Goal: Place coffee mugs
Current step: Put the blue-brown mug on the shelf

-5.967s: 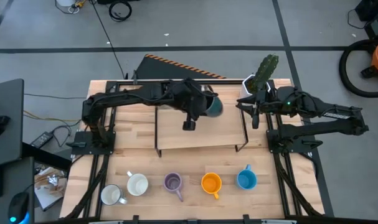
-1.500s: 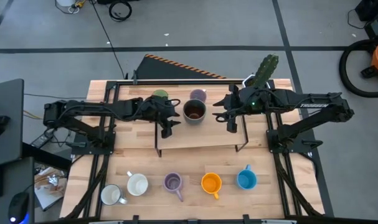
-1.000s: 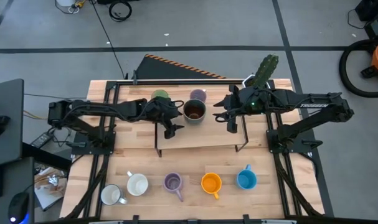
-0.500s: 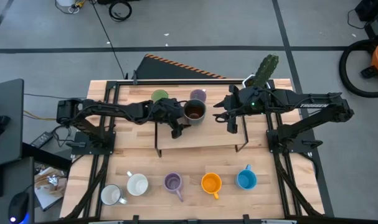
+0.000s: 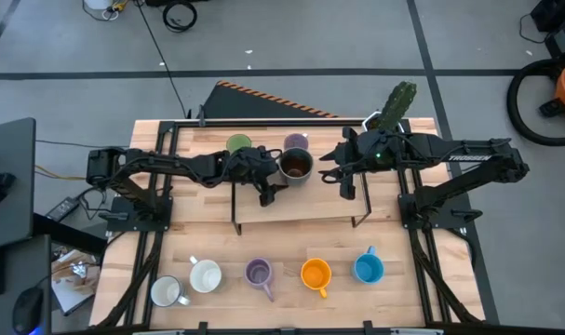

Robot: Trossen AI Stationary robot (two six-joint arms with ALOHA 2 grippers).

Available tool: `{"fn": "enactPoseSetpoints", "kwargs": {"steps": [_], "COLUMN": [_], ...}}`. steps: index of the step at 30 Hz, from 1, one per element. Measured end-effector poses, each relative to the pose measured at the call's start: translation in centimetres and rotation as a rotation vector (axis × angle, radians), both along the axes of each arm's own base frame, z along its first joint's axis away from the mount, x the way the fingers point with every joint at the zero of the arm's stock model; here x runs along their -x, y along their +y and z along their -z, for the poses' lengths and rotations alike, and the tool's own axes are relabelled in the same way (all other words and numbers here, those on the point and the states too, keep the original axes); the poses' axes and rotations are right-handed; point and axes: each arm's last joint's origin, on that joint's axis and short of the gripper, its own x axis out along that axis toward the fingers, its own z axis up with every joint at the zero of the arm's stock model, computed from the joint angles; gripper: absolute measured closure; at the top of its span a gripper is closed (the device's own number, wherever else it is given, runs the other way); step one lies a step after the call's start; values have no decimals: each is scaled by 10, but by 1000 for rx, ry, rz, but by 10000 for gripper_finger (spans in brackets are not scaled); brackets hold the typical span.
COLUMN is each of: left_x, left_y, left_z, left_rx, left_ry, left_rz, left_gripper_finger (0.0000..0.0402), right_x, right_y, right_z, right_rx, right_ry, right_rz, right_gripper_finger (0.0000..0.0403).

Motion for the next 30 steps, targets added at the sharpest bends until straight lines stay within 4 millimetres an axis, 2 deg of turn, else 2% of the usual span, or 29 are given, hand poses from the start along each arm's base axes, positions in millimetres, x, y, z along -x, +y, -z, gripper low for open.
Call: {"fn": "enactPoseSetpoints", "kwargs": {"steps": [9, 16, 30], "left_x": [-1, -1, -8], "left_y": [0, -1, 0], "left_z": [-1, -2, -2], "left_rx": [1, -6, -12], "left_ry": [-11, -21, -91], "left_rz": [13, 43, 57], "left_gripper_finger": [98, 98, 98], "right_x": [-12, -8, -4], "right_y": [-5, -12, -12], "right_z": [10, 13, 23], "right_rx": [19, 9, -44], "right_ry": [49, 84, 195], "right_rz": [8, 39, 71], "right_gripper_finger": [231, 231, 231]}}
